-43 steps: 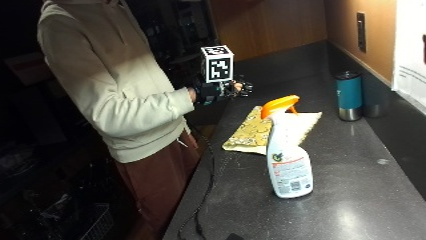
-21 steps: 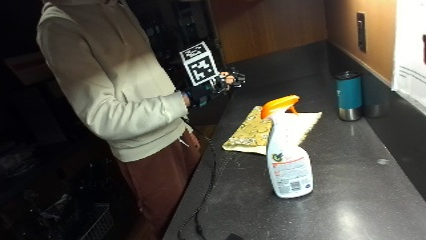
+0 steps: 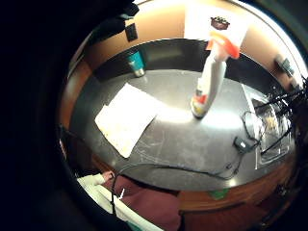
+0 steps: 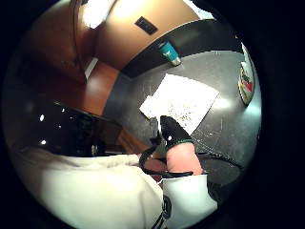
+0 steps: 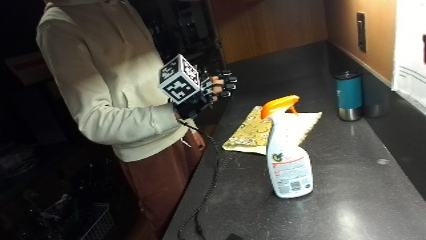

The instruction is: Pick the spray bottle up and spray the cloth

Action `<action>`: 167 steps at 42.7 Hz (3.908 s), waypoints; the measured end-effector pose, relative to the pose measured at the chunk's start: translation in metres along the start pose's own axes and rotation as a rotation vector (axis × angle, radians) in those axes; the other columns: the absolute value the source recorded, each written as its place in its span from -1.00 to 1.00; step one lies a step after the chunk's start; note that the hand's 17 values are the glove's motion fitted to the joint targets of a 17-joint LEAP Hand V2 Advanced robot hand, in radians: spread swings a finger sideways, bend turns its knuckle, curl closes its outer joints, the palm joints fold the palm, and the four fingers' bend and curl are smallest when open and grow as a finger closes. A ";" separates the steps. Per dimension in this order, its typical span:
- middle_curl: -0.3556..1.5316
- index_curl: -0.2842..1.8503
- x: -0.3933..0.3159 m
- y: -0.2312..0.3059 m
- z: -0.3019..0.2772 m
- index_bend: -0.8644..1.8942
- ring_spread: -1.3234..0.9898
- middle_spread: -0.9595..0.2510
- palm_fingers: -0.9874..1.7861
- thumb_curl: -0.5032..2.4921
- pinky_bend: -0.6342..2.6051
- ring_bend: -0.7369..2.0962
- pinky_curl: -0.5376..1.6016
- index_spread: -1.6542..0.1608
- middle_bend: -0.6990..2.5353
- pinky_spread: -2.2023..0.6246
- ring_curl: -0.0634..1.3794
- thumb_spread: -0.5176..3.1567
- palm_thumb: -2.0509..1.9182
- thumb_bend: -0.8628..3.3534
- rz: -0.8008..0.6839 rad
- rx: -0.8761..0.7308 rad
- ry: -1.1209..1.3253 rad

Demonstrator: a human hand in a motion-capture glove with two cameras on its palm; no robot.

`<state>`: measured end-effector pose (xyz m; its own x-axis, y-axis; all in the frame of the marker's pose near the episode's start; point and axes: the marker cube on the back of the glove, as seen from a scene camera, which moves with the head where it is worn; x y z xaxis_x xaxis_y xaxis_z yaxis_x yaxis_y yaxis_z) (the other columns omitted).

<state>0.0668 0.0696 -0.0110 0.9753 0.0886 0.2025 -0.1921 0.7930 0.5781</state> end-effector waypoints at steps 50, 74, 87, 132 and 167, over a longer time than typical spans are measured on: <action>-0.26 -0.56 0.107 0.000 -0.018 -0.29 0.17 0.60 -0.15 -0.39 -0.38 -0.19 -0.16 0.50 -0.42 0.68 -0.49 -0.18 0.36 -0.60 0.342 0.292 -0.159; -0.26 -0.56 0.144 -0.035 0.011 -0.29 0.17 0.60 -0.18 -0.39 -0.36 -0.18 -0.16 0.51 -0.42 0.68 -0.49 -0.19 0.36 -0.60 0.470 0.315 -0.333; -0.26 -0.55 0.168 -0.063 0.038 -0.29 0.17 0.60 -0.18 -0.39 -0.35 -0.18 -0.16 0.51 -0.42 0.68 -0.49 -0.19 0.36 -0.60 0.573 0.321 -0.511; -0.24 -0.49 0.203 -0.146 0.072 -0.24 0.14 0.52 0.09 -0.41 -0.42 -0.14 -0.20 0.53 -0.39 0.66 -0.49 -0.22 0.36 -0.61 0.768 0.294 -0.613; -0.11 -0.27 0.211 -0.176 0.080 -0.07 0.00 0.42 0.66 -0.26 -0.50 -0.05 -0.29 0.64 -0.20 0.50 -0.33 -0.49 0.54 -0.60 0.735 0.379 -0.551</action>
<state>0.2975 -0.0998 -0.0073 0.4306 0.1123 0.8955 -0.8446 0.3999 0.3560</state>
